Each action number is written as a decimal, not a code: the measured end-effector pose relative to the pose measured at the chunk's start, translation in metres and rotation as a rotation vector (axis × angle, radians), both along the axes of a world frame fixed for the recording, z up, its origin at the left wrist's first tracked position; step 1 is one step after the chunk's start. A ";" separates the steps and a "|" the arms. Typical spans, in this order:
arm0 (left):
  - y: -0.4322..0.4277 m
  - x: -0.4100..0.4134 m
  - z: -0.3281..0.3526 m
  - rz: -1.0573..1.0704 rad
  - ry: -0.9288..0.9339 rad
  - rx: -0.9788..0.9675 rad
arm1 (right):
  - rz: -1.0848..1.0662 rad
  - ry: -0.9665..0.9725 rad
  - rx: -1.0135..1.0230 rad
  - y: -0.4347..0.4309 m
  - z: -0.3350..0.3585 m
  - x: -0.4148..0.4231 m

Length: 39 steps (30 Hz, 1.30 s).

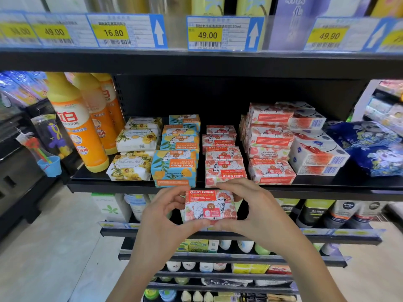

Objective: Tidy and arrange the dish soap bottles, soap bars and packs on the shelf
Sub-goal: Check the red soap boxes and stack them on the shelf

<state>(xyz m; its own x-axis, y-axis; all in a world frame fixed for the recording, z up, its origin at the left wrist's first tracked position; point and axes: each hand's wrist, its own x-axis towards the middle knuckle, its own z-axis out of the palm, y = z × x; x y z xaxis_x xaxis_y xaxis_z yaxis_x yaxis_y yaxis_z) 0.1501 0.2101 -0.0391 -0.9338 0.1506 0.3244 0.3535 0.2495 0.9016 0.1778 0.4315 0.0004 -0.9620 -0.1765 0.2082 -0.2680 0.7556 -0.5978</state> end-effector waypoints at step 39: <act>-0.004 -0.080 0.019 0.150 0.454 -0.400 | -0.256 -0.077 0.634 0.011 0.113 -0.220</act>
<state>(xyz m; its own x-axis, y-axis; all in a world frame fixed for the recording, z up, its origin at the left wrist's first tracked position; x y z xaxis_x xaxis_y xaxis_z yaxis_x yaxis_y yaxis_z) 0.0699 0.2066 -0.0201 -0.7366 0.2200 0.6395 0.6142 0.6135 0.4964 -0.0426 0.4427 0.1139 -0.9976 -0.0066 0.0696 -0.0087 0.9995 -0.0297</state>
